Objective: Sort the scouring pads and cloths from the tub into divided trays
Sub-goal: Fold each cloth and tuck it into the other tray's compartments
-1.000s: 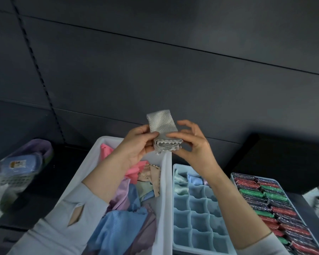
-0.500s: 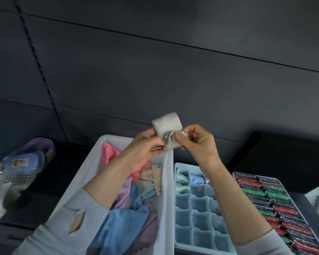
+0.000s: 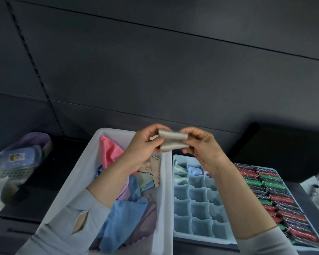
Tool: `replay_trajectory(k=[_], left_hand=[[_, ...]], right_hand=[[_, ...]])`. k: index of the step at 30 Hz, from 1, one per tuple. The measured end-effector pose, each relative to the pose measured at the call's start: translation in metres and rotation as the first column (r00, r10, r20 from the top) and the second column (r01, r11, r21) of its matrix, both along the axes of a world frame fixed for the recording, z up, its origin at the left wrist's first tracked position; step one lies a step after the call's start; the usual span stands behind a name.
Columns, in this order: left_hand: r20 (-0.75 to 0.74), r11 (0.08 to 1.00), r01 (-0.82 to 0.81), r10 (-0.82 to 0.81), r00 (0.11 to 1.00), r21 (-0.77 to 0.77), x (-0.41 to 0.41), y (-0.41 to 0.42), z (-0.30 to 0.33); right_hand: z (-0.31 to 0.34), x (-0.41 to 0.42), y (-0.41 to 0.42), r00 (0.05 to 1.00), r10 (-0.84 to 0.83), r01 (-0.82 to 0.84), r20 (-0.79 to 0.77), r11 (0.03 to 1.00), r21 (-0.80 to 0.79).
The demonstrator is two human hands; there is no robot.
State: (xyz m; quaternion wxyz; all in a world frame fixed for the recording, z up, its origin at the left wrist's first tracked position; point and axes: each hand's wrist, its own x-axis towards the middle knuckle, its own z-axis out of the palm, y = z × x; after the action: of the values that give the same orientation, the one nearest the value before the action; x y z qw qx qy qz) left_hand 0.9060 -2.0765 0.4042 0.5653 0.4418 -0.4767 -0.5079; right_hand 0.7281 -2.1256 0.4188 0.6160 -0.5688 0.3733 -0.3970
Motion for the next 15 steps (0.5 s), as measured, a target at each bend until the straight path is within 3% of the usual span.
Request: replay_trajectory(k=[6,12,15], left_hand=[[-0.17,0.987,0.108,-0.087,0.982,0.119,-0.008,0.001,-0.01],[0.188,0.998,-0.005,-0.007,0.982,0.062,-0.03,0.001,-0.034],[0.302,0.999,0.026,-0.03,0.953,0.018,-0.044,-0.002,-0.041]], right_hand=[[-0.019,-0.009,0.006,0.994,-0.09,0.084,-0.06,0.992,-0.094],[-0.039,-0.036,0.013,0.989,-0.126,0.13,-0.072,0.99,0.056],[-0.048,-0.06,0.011,0.977,-0.01,0.012,-0.213,1.0,0.006]])
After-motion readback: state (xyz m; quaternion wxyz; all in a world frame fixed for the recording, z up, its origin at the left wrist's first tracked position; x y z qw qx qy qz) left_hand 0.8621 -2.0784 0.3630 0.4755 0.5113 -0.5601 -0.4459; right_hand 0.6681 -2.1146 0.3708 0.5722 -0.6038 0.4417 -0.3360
